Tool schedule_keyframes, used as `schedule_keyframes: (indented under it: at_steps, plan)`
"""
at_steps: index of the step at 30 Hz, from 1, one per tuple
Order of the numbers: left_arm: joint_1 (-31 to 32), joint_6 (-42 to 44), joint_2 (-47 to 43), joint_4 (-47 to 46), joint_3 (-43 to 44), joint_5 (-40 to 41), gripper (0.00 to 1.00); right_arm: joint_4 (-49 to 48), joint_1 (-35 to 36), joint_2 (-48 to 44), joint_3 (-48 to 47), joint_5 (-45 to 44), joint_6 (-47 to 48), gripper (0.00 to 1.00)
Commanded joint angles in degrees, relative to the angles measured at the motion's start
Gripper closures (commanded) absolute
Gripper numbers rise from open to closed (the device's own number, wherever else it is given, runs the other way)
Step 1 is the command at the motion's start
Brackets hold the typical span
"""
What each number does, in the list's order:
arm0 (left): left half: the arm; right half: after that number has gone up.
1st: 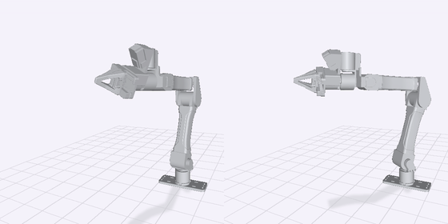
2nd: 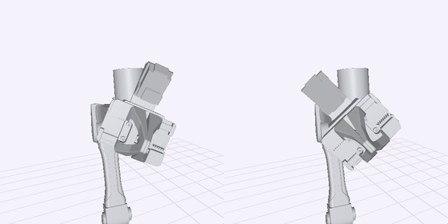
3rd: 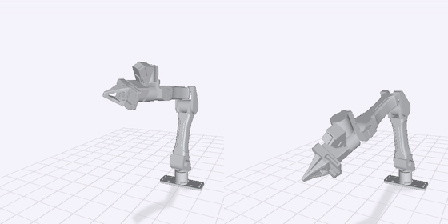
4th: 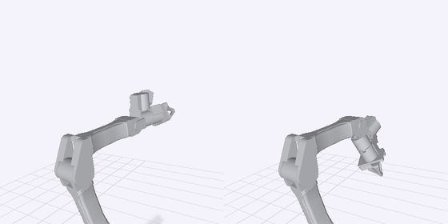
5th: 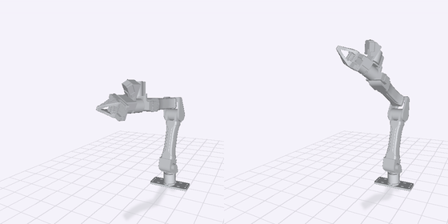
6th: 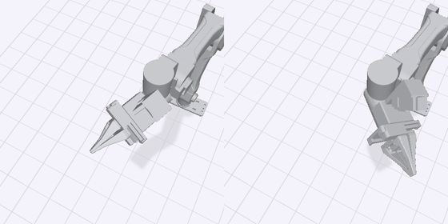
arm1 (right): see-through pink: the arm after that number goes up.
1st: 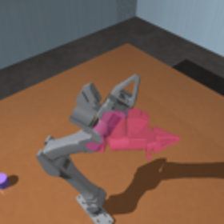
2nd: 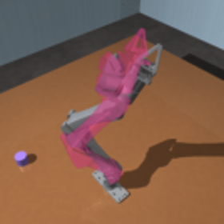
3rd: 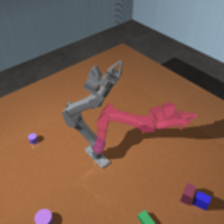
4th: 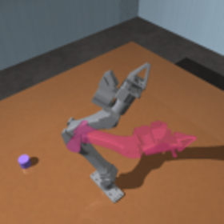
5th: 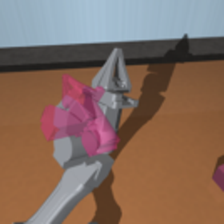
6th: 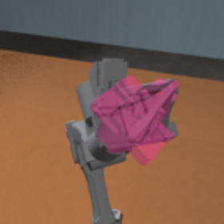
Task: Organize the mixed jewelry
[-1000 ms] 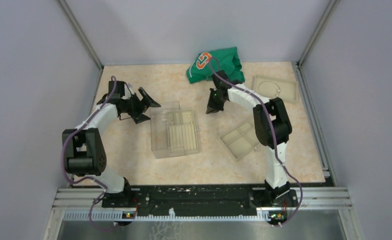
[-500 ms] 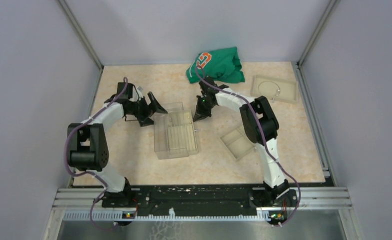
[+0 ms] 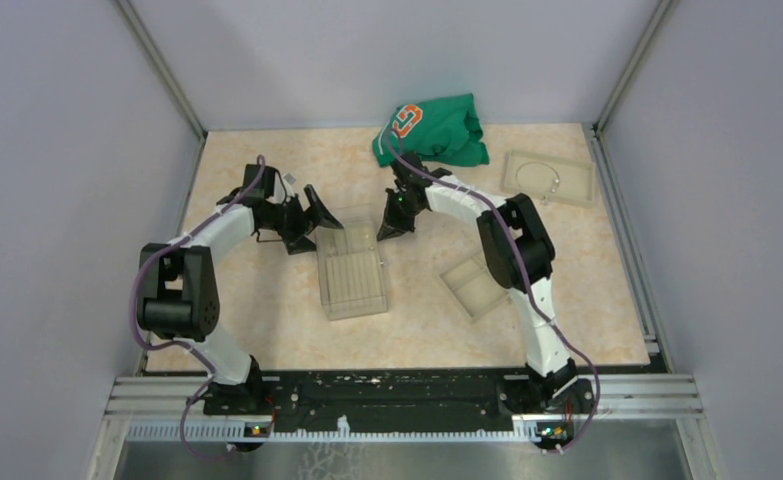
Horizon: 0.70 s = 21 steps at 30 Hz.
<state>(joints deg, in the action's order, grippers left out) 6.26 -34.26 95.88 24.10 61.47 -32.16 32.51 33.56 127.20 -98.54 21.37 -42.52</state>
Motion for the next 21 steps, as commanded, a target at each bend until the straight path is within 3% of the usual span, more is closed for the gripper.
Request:
schedule_keyframes:
  at_steps: [1,5,12,15,18,21]
  plan:
    - [0.52,-0.54,-1.52,0.85,1.47,0.75,0.02,-0.19,-0.73,-6.39,2.55,-2.86,1.75,1.0]
    - [0.51,0.91,-2.2,2.93,2.84,2.32,0.02,2.02,-2.57,-10.49,5.87,-8.12,4.6,1.0]
    - [0.11,5.03,-3.98,7.68,9.27,10.24,0.02,5.64,-10.0,-22.34,11.58,-19.34,9.22,0.71]
    - [0.43,8.39,-4.38,8.26,14.03,9.88,0.02,9.44,-14.81,-26.66,12.87,-24.35,11.12,0.58]
    - [3.26,11.35,-3.68,11.87,20.56,13.2,0.02,11.56,-21.28,-31.65,16.92,-24.78,11.66,0.42]
    - [7.96,14.18,-2.5,15.36,25.88,17.94,0.02,12.24,-28.63,-37.63,23.36,-24.47,10.62,0.4]
